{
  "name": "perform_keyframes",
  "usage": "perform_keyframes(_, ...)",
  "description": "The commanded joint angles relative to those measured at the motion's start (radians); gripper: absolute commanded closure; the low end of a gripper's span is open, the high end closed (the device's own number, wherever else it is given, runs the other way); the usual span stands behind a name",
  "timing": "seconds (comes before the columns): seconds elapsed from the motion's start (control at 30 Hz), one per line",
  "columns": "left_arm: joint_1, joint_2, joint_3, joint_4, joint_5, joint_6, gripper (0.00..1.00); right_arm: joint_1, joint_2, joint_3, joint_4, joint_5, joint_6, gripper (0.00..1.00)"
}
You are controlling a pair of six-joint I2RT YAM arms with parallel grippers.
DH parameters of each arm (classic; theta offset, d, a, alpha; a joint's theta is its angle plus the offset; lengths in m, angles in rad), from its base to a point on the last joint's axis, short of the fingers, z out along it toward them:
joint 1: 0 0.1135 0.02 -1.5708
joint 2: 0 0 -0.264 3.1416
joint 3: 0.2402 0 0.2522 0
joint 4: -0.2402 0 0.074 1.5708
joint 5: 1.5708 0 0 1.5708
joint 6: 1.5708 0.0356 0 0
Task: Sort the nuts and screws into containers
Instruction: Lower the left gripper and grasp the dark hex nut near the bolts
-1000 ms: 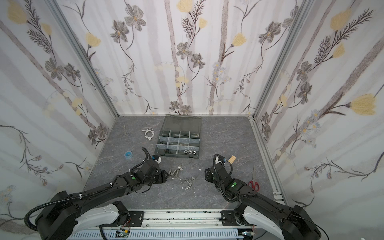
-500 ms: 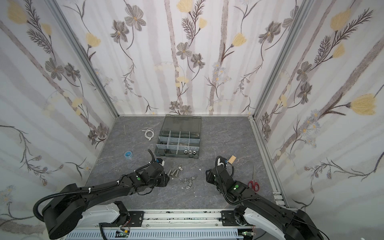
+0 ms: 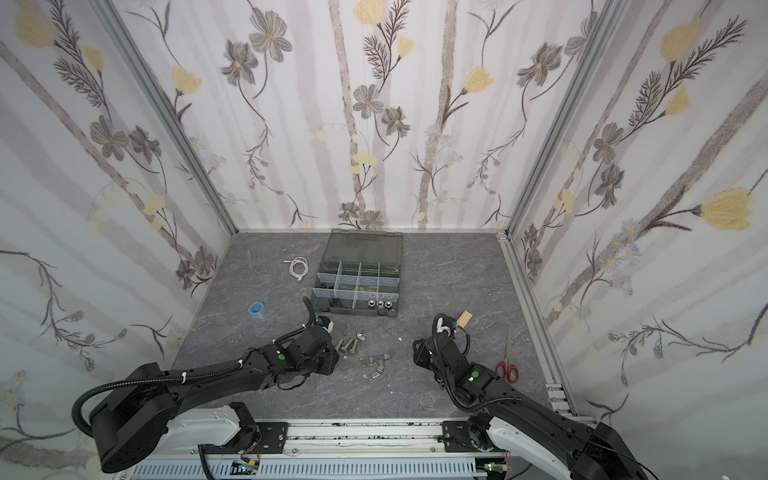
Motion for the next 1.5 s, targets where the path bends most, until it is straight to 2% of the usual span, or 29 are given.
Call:
perform_keyframes(0.0, -0.004, 0.026, 0.013, -0.011, -0.032, 0.011, 0.55, 0.0, 0.0, 0.0, 0.023, 0.014, 0.015, 0.57)
perform_keyframes(0.6, -0.038, 0.111, 0.066, -0.032, -0.06, 0.033, 0.58, 0.0, -0.025, -0.018, 0.021, 0.015, 0.024, 0.57)
perform_keyframes(1.23, -0.1, 0.189, 0.098, -0.049, -0.083, 0.024, 0.75, 0.001, -0.04, -0.023, 0.014, 0.019, 0.026, 0.57)
perform_keyframes(1.37, -0.103, 0.186, 0.096, -0.051, -0.08, 0.024, 0.75, 0.0, -0.053, -0.028, 0.009, 0.024, 0.027, 0.57)
perform_keyframes(1.47, -0.103, 0.181, 0.095, -0.055, -0.085, 0.021, 0.68, 0.001, -0.062, -0.033, 0.004, 0.027, 0.03, 0.57)
